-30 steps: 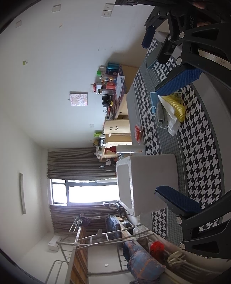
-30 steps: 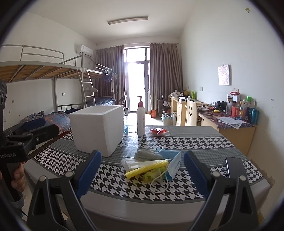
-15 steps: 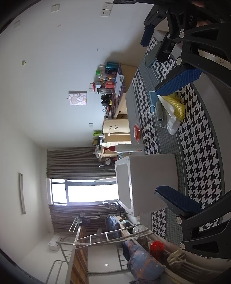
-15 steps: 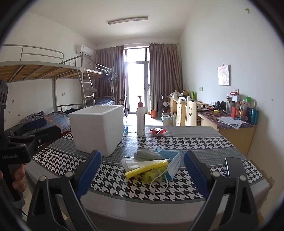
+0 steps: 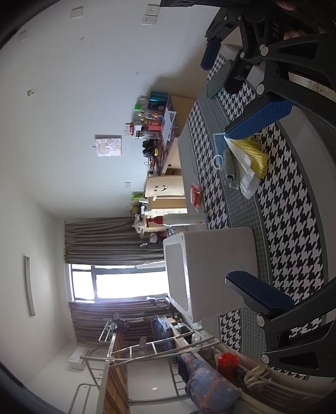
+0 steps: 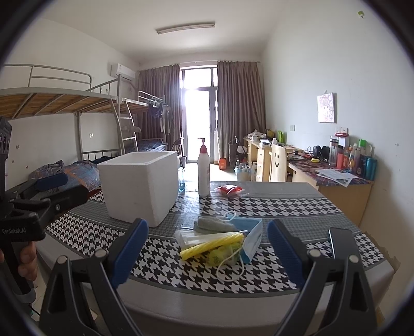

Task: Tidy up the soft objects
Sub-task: 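Move both tools down toward the pile of soft items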

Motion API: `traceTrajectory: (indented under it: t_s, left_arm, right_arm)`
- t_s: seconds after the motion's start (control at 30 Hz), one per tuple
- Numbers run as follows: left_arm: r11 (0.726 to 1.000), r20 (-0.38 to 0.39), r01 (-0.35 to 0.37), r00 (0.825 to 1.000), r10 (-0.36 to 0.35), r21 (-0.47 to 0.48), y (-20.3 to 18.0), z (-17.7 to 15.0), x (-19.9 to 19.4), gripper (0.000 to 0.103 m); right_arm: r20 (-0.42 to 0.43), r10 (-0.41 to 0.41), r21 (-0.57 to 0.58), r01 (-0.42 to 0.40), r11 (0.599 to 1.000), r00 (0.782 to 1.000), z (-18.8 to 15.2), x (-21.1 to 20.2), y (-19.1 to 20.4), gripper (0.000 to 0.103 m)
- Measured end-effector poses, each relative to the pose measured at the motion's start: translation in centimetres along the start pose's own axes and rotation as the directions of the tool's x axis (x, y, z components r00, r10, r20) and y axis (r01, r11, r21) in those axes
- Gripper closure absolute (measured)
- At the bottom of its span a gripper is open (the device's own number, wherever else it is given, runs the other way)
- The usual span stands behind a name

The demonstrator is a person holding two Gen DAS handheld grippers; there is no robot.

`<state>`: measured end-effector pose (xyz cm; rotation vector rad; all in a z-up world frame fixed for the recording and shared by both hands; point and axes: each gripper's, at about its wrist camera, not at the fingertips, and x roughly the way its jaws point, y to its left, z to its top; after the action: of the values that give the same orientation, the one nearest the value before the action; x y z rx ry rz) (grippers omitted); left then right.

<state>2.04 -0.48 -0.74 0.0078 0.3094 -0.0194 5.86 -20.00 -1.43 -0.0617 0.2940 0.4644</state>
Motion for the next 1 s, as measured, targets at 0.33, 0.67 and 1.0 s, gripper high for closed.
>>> traceTrajectory:
  t_s: [0.33,0.67,1.0]
  left_arm:
    - [1.0,-0.04,0.018,0.999,-0.018,0.008,-0.2,0.1,1.7,0.001]
    - [0.999,-0.094,0.045,0.995,-0.044,0.009,-0.4,0.1,4.3,0.001]
    - [0.998,-0.129,0.06,0.99,-0.057,0.017,-1.0,0.3,6.3,0.001]
  right_arm:
    - [-0.024,-0.009,0.004,0.009,1.0,1.0,0.0,1.2,-0.5,0.007]
    - [-0.061,-0.019,0.01,0.019,1.0,0.998,-0.2,2.9,-1.2,0.007]
    - [-0.089,-0.026,0.02,0.028,0.999,0.996,-0.3,4.1,-2.0,0.007]
